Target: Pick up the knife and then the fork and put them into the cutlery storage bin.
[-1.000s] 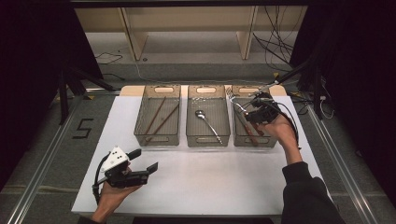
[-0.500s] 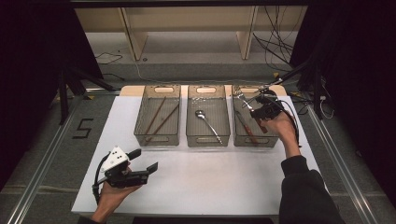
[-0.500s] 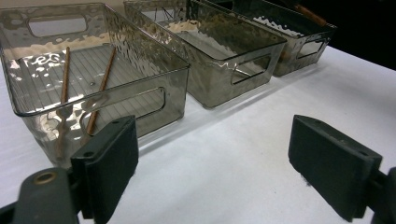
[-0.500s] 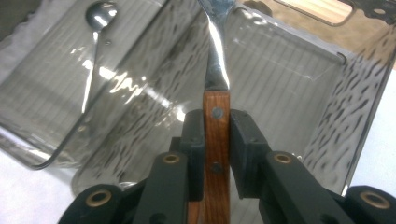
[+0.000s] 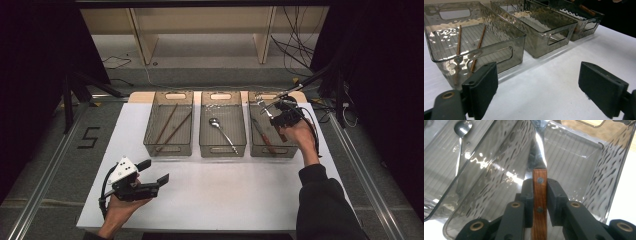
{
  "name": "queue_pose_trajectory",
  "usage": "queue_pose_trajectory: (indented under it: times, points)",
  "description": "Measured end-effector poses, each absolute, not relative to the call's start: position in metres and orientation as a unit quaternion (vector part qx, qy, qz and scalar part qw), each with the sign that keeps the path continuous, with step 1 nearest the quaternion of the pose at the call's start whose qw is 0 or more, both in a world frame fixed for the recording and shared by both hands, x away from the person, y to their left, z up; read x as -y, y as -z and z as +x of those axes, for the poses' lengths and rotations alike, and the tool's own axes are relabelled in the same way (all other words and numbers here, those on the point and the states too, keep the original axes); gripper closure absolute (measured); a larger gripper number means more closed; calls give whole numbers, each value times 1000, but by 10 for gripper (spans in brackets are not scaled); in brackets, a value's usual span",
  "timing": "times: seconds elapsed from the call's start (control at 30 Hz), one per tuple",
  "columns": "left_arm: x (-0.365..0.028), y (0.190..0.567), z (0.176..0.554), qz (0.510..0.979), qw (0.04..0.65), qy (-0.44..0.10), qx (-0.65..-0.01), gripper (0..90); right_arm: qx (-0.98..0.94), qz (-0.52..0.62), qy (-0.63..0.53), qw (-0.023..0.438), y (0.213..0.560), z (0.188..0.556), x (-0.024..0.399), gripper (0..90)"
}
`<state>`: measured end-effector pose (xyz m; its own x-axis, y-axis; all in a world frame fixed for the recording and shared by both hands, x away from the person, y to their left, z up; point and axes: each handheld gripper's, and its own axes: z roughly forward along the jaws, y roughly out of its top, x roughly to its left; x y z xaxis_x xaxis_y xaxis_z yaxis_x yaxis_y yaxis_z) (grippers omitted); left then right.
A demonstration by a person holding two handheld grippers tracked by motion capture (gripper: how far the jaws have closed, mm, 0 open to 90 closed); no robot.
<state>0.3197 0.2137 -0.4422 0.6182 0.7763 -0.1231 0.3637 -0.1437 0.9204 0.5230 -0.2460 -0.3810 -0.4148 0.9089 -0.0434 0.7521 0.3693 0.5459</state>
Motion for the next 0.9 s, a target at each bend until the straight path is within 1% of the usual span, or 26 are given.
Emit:
queue_pose_trajectory:
  times: [0.9]
  points:
    - [-214, 442, 320, 730, 525, -196, -390, 158, -805, 533, -216, 145, 403, 524, 243, 772]
